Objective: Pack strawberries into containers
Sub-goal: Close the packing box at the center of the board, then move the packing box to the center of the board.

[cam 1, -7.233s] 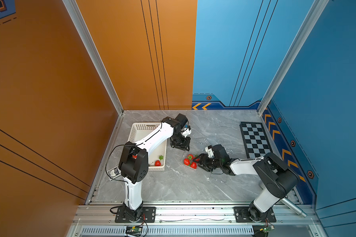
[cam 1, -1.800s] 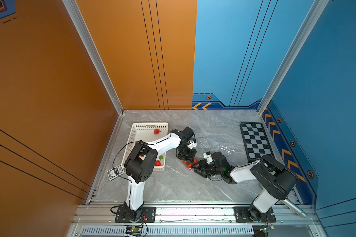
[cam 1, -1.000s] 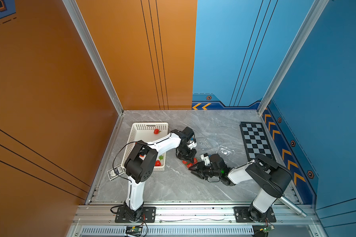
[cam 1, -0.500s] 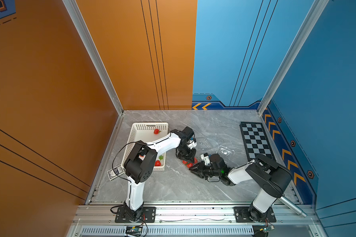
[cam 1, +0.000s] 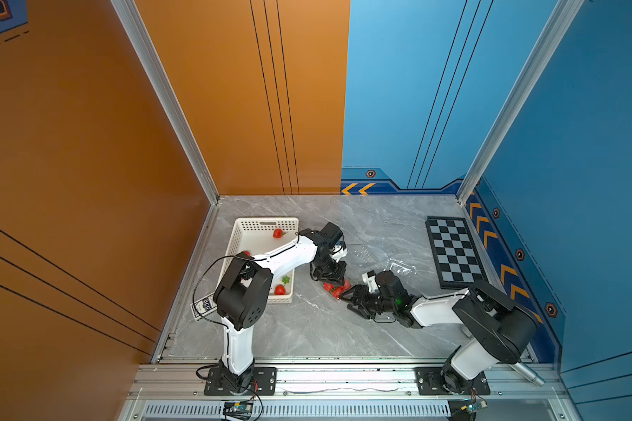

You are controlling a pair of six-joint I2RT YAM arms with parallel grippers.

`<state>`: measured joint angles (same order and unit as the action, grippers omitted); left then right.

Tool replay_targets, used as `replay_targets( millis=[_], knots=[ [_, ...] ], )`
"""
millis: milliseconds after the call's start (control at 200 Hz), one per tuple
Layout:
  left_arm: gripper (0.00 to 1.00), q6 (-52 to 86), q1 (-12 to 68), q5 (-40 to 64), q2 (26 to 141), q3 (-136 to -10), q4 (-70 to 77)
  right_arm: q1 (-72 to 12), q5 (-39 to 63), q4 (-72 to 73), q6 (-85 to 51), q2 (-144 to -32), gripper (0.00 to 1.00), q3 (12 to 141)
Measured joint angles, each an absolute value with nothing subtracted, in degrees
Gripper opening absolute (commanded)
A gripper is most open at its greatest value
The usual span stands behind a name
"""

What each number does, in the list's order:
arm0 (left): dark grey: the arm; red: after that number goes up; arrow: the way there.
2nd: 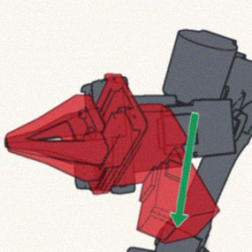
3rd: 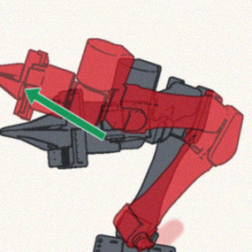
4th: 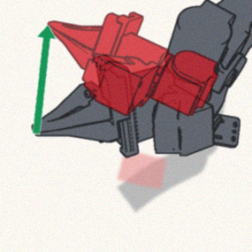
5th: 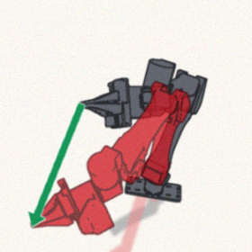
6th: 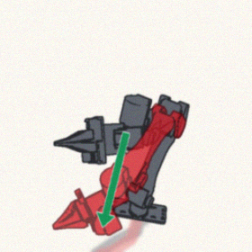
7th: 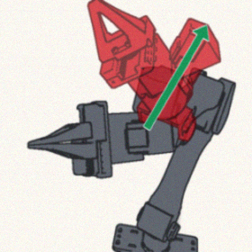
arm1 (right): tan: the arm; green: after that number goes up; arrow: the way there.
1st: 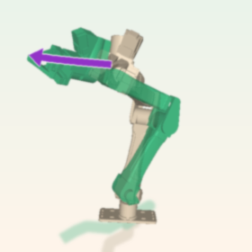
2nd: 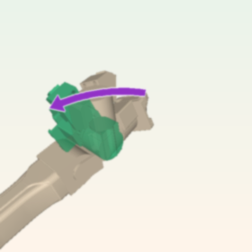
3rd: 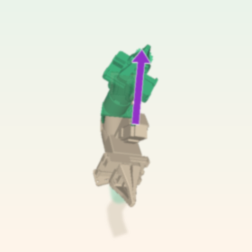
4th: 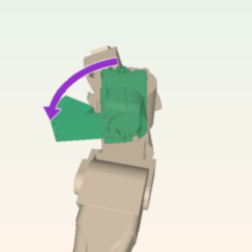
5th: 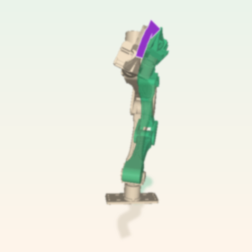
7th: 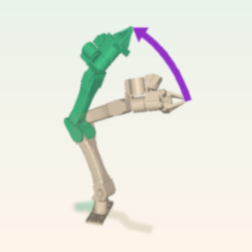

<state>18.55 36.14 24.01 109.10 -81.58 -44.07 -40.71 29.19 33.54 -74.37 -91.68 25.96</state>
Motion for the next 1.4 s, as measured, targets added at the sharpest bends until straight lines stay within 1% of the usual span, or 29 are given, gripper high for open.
replay_targets(
  millis=[270,450,731,851,996,1171,1396],
  knots=[
    [0.25,18.5,35.1,23.1,106.2,-80.1,-43.1,-38.2,28.5,29.3,-73.3,-91.9,0.62,28.7],
    [0.26,19.2,32.3,22.3,100.1,-76.9,-42.4,-38.2,28.3,25.2,-72.4,-93.5,0.61,32.9],
    [0.30,21.4,23.0,20.4,88.0,-70.7,-41.3,-38.5,28.2,18.8,-71.1,-97.1,0.61,39.0],
    [0.32,22.5,18.2,20.1,82.3,-67.3,-41.4,-38.7,28.2,18.3,-70.7,-99.2,0.61,41.6],
    [0.33,23.3,12.5,19.9,76.7,-64.3,-41.9,-38.8,28.2,17.2,-70.7,-102.5,0.60,45.9],
    [0.35,23.5,6.2,19.9,73.2,-60.7,-42.7,-38.4,28.2,16.1,-70.3,-107.9,0.60,53.1],
    [0.35,23.5,0.0,19.9,72.6,-56.5,-43.9,-36.6,28.3,13.8,-69.3,-116.1,0.60,64.7]
  ],
)
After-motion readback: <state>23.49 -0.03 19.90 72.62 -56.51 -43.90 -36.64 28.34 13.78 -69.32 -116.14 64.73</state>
